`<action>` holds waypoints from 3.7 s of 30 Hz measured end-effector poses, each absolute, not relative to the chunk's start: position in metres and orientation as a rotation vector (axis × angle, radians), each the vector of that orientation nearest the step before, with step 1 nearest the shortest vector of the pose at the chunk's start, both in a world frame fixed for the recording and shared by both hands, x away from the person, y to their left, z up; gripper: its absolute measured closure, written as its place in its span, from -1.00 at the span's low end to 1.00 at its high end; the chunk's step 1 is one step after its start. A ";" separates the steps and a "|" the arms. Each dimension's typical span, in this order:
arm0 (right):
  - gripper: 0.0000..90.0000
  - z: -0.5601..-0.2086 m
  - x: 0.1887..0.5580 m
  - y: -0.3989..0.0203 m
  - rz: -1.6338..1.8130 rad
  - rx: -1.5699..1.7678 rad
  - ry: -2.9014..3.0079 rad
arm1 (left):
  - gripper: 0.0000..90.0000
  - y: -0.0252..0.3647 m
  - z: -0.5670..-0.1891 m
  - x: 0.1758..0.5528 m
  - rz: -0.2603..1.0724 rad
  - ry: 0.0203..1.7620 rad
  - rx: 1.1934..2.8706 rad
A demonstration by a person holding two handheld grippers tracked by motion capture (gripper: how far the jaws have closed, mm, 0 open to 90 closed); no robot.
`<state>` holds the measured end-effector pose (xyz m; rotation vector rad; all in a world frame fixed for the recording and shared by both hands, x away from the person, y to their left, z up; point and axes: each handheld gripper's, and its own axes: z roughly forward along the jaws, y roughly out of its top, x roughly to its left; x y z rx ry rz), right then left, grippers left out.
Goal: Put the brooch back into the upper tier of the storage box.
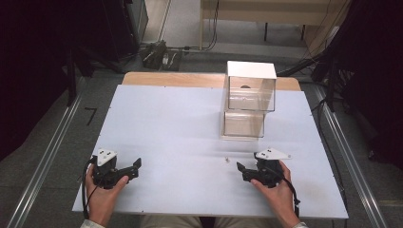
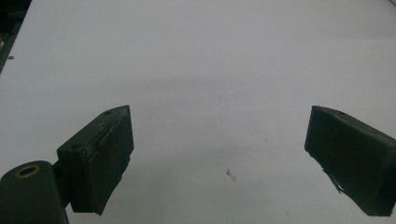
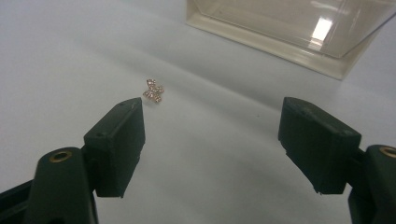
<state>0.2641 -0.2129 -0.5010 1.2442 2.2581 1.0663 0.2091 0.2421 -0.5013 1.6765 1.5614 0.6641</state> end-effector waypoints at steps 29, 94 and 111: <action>-0.20 -0.512 0.270 -0.185 1.066 1.169 2.287 | -0.80 0.243 -0.501 0.209 0.662 1.557 1.677; 0.94 -0.491 0.281 -0.184 1.151 1.181 2.321 | -0.80 0.244 -0.501 0.209 0.663 1.555 1.674; 0.94 -0.476 0.279 -0.190 1.133 1.165 2.310 | -0.80 0.243 -0.501 0.209 0.660 1.555 1.675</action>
